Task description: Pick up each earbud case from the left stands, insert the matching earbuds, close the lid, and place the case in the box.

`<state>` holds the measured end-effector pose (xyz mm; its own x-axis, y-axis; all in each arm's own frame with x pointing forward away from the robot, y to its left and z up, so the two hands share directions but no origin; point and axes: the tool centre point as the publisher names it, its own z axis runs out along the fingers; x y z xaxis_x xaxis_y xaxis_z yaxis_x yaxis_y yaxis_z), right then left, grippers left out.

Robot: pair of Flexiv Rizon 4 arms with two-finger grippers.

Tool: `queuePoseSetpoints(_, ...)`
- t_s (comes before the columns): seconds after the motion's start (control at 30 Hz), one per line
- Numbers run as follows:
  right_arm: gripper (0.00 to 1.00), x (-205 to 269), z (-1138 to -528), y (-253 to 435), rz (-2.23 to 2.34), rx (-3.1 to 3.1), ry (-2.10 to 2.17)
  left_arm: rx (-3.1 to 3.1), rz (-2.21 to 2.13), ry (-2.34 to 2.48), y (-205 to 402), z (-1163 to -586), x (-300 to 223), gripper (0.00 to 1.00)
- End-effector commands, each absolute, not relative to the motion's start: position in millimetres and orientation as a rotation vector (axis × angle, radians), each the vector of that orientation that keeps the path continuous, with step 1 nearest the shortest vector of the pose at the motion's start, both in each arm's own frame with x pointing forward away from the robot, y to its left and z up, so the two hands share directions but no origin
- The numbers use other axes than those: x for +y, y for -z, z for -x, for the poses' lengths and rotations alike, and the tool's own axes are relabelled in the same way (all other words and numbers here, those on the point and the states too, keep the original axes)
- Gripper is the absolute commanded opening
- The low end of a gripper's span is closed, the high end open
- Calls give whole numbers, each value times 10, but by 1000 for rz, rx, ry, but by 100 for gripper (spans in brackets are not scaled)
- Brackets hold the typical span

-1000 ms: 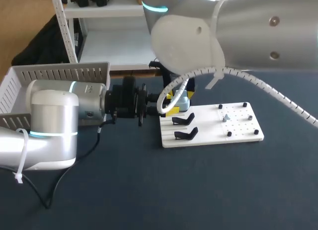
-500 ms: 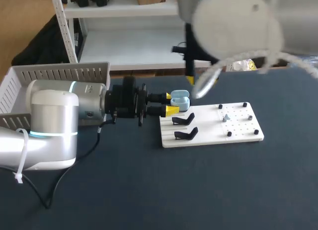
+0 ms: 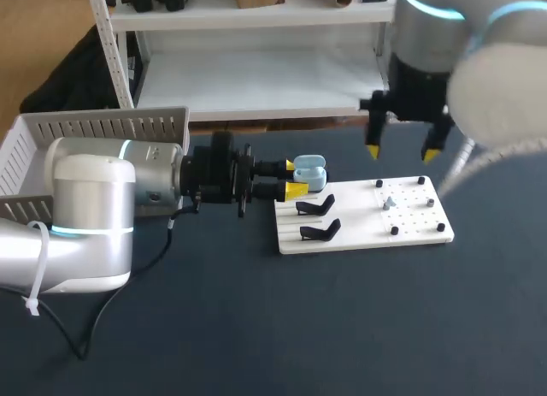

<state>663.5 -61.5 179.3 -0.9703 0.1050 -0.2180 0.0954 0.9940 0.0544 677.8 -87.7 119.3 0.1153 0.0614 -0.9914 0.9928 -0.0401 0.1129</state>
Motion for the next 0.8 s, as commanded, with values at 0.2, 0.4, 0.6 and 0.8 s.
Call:
queuePoseSetpoints(0.2, 67, -701, -6746, -1400, -137, 2855, -280, 1151, -1332, 1117, -1183, -6780, -882, 0)
queuePoseSetpoints(0.4, 49, -654, -6842, -1119, -210, 2922, -274, 1151, -1332, 1117, -1183, -6780, -882, 0)
queuePoseSetpoints(0.6, 49, -668, -6964, -873, -290, 2964, -271, 1151, -1332, 1117, -1183, -6780, -882, 0)
queuePoseSetpoints(0.8, 48, -702, -7047, -703, -355, 2975, -293, 1151, -1332, 1117, -1183, -6780, -882, 0)
